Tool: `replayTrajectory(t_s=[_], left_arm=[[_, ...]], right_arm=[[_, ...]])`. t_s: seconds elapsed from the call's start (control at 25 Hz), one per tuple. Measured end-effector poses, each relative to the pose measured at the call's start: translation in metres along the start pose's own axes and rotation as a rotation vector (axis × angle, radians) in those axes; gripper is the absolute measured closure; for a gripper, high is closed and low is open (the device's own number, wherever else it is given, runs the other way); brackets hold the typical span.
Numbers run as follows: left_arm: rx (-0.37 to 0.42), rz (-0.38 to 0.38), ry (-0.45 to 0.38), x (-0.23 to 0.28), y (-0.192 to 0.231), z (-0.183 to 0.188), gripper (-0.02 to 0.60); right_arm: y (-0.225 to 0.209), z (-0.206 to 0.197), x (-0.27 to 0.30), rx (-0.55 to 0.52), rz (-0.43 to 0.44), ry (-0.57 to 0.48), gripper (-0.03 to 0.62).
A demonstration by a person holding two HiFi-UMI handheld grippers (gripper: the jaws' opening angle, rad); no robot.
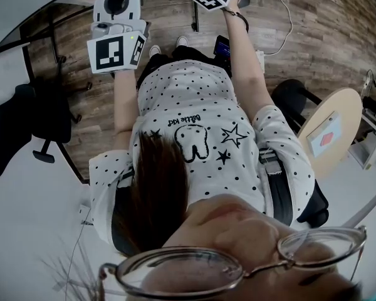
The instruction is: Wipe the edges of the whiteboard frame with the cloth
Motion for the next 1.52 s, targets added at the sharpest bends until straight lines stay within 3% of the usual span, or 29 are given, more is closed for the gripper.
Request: replayTrajectory(t_s=[0.28,0.52,0.64,0.84,1.08,1.52], left_arm=[[0.002,0.0,0.012,-0.001,0.001,-0.004,0.561],[-0.02,-0.024,0.059,-0.011,0.005,-0.013,0.561],[-0.031,-0.032,0.077,-0.02,0.0,-0.014,0.561],[-0.053,-0.064,0.08,-0.032,-0.012,-0.013,0.561],[-0.091,-0.068,0.062,-0.029,-0.018,-0.011,0.561],[-0.1,-0.091,0.047,-0.022,-0.022,-0.007,0.561]], right_arm=[[-0.017,0.014,-0.04,0.222,0.04,-0.136,0.356],[-0.034,0.039,-0.107,0.528,0.186,-0.366,0.356],[-0.042,0.048,-0.142,0.627,0.241,-0.469,0.356],[-0.041,0.044,-0.186,0.729,0.279,-0.567,0.356],[-0.04,0.03,-0.195,0.868,0.372,-0.662,0.356],[-0.047,0.026,-0.202,0.88,0.358,-0.658,0.356]])
Point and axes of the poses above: the fingertips, and each gripper's own axes: x forward along the fingers, y to its left, z out of its top, the point moved 10 cm from there along -x, backward along the fingers, and after that the axes turned 7 degrees about x, right-handed, at the moved point
